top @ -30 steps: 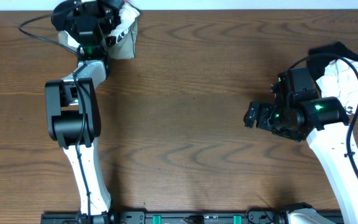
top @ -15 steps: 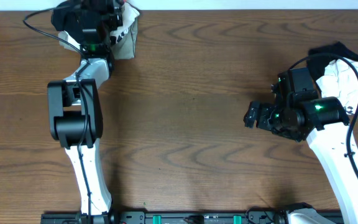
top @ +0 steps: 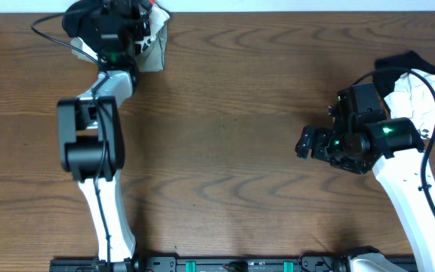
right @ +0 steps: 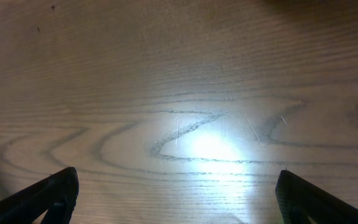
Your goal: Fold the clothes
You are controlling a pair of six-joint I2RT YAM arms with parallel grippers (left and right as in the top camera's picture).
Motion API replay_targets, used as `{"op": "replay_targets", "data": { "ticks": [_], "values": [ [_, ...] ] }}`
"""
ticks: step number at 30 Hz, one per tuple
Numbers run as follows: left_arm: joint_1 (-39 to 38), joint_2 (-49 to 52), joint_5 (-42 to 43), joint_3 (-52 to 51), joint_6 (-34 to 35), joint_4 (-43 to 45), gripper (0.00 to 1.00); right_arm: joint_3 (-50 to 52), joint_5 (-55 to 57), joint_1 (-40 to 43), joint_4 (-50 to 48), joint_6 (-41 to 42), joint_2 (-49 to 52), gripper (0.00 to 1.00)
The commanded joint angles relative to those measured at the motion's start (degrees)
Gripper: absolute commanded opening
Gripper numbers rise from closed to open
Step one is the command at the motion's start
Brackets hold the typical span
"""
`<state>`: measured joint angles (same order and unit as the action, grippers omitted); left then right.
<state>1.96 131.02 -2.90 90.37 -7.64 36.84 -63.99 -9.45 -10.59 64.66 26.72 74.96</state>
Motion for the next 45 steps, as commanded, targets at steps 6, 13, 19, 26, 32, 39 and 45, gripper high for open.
{"op": "replay_targets", "data": {
  "ticks": [6,13,19,26,32,39,45],
  "values": [
    [-1.1,-28.2,0.4,0.8,15.1,-22.5,0.98,0.2,0.2,0.4,-2.6,0.7,-1.4,0.99],
    [-1.1,-51.2,2.9,0.8,16.1,-54.2,0.98,0.2,0.1,0.4,-2.5,0.7,-8.1,0.99],
    [-1.1,-67.5,11.1,0.8,16.1,-75.8,0.98,0.2,-1.1,0.4,-1.1,0.5,-18.3,0.99],
    [-1.1,-83.3,19.3,-2.4,16.1,-90.8,0.98,0.2,-1.1,0.4,1.9,-0.4,-32.3,0.99],
    [-1.1,-99.4,23.5,-12.2,16.3,-91.9,0.98,0.2,2.2,0.4,4.7,-1.1,-42.4,0.99],
    [-1.1,-114.7,23.5,-23.8,17.9,-91.9,0.98,0.2,2.7,0.4,6.8,-1.1,-50.7,0.99],
    [-1.1,-121.3,23.5,-30.6,19.5,-92.1,0.98,0.2,5.6,0.5,9.5,-1.1,-56.8,0.99]
  ]
}}
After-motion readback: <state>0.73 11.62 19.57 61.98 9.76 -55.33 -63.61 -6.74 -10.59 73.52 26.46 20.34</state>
